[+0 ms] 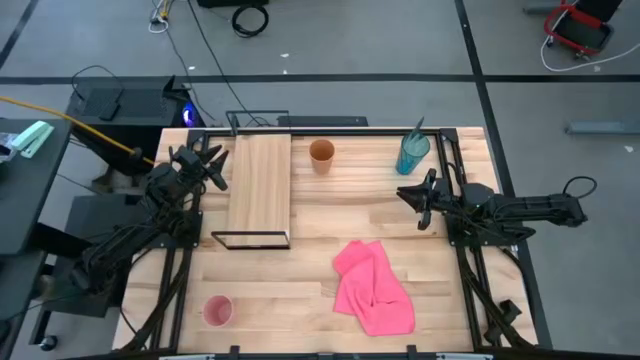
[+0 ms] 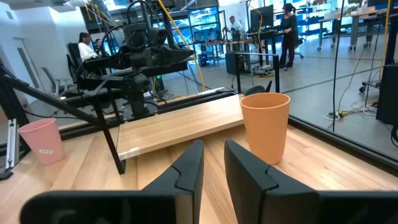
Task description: Stack small to large cups/mugs on shelf
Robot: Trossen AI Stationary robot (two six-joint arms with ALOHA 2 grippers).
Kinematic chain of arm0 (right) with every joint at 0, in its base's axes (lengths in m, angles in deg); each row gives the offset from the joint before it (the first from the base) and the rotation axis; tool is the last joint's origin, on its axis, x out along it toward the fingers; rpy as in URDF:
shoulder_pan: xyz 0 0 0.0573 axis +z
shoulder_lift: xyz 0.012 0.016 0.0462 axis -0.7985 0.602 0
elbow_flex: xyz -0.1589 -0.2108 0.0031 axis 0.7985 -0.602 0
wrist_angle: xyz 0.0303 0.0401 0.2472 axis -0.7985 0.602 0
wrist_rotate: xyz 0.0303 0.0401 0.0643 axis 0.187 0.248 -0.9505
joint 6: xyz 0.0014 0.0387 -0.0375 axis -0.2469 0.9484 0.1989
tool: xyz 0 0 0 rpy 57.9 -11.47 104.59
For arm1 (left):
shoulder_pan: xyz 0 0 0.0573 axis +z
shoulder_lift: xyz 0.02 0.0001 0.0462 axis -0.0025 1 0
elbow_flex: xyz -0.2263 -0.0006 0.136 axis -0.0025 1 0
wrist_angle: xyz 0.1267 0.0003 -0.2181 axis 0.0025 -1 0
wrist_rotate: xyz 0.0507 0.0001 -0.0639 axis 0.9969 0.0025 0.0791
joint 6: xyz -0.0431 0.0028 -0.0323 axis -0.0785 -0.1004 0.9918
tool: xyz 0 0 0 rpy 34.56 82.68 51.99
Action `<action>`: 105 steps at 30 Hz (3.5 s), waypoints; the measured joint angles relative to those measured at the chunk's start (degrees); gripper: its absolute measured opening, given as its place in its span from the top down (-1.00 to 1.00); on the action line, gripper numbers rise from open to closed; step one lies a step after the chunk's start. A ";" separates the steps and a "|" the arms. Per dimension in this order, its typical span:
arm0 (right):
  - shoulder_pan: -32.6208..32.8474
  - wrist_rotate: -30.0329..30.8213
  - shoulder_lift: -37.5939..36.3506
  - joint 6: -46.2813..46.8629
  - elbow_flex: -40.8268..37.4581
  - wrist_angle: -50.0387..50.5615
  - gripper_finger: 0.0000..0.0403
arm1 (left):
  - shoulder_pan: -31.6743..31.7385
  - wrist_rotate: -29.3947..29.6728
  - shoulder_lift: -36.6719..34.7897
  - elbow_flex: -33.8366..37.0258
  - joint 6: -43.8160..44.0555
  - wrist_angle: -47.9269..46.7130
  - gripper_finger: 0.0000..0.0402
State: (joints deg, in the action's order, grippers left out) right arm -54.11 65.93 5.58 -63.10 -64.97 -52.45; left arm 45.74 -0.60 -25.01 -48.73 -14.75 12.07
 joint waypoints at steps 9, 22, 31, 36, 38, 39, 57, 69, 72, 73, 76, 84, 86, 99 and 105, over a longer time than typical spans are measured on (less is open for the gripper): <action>0.02 0.01 0.00 0.01 0.01 0.00 0.64 | 0.00 0.02 0.00 -0.01 -0.02 0.01 0.26; 0.00 0.00 0.02 0.00 0.00 0.00 0.64 | 0.00 0.00 0.01 -0.01 0.00 -0.01 0.30; 0.02 0.02 0.00 0.00 0.02 0.00 0.64 | 0.00 0.02 0.01 -0.01 0.00 -0.01 0.26; 0.00 0.00 0.00 0.00 0.00 0.00 0.64 | 0.00 0.01 0.00 -0.01 -0.02 -0.01 0.25; 0.02 0.00 0.02 0.02 0.02 0.00 0.64 | 0.00 0.00 -0.01 -0.01 0.00 -0.01 0.27; 0.00 0.02 0.02 0.00 0.01 0.00 0.64 | 0.00 0.02 -0.01 -0.01 0.00 0.01 0.27; 0.00 0.02 0.02 -3.00 0.00 0.00 0.64 | 0.00 0.02 -0.01 0.01 -1.16 0.03 0.25; 0.00 0.02 0.01 -6.07 0.00 0.00 0.64 | 0.00 -0.02 -0.01 -0.01 28.22 0.16 0.27; 0.00 0.02 0.00 -6.07 0.00 0.00 0.64 | 0.00 0.00 0.01 -0.01 39.84 1.05 0.25; 0.00 0.02 0.00 -6.06 0.00 0.00 0.64 | 0.00 0.03 0.00 -0.01 42.04 1.31 0.25; 0.02 0.02 0.02 -6.08 0.02 0.00 0.64 | 0.00 0.20 -0.01 -0.01 44.68 2.29 0.24; 0.01 0.02 0.00 -6.05 0.01 0.00 0.64 | 0.00 0.20 -0.01 -0.05 45.11 2.27 0.27; 0.00 0.02 0.00 -5.88 0.00 0.00 0.64 | 0.00 0.20 -0.01 -0.05 45.07 2.26 0.28; 0.00 0.02 0.02 -5.88 0.00 -0.02 0.64 | 0.00 0.20 -0.01 -0.05 39.07 48.26 0.31; 0.02 0.02 0.00 -5.91 0.02 -0.02 0.64 | 0.00 -0.58 -0.01 -0.33 40.79 60.23 0.33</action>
State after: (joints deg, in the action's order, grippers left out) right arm -54.09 65.95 5.58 -69.02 -64.95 -52.47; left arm 45.74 -1.18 -25.02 -49.06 26.04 72.30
